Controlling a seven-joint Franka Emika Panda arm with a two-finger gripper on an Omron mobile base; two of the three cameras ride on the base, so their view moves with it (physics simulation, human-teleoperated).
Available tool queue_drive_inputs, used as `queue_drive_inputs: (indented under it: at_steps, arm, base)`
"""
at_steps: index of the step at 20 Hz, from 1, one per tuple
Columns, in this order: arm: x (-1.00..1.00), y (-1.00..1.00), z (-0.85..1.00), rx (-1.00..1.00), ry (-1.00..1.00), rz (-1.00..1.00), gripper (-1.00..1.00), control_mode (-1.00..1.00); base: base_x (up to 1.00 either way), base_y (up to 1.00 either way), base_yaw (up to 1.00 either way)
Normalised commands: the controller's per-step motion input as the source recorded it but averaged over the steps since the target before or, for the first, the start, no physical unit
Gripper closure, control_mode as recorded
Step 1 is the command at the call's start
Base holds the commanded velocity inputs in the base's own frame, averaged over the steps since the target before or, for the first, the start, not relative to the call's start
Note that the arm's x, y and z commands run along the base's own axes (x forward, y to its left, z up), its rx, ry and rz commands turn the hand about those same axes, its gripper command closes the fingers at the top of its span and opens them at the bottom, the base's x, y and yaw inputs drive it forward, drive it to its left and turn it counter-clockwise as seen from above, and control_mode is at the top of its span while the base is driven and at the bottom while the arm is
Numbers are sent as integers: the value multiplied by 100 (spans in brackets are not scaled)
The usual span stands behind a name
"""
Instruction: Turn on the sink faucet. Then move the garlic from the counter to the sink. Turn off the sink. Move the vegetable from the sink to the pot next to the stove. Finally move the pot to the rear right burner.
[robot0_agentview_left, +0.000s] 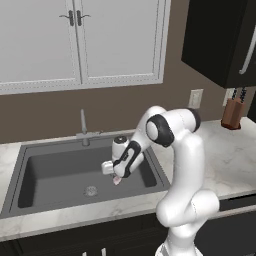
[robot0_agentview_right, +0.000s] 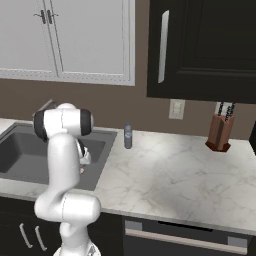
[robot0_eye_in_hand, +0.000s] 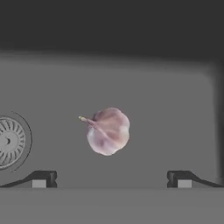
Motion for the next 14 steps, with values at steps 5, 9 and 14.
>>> queue_drive_inputs:
  at_steps: [5, 9, 14]
  arm:
    - [13, 8, -23, -1, 0, 0, -100, -100]
    - [6, 3, -23, -1, 0, 0, -100, -100]
    - [0, 0, -20, 0, 0, 0, -100, -100]
  base:
    - [0, 0, 0]
    - [0, 0, 0]
    - [0, 0, 0]
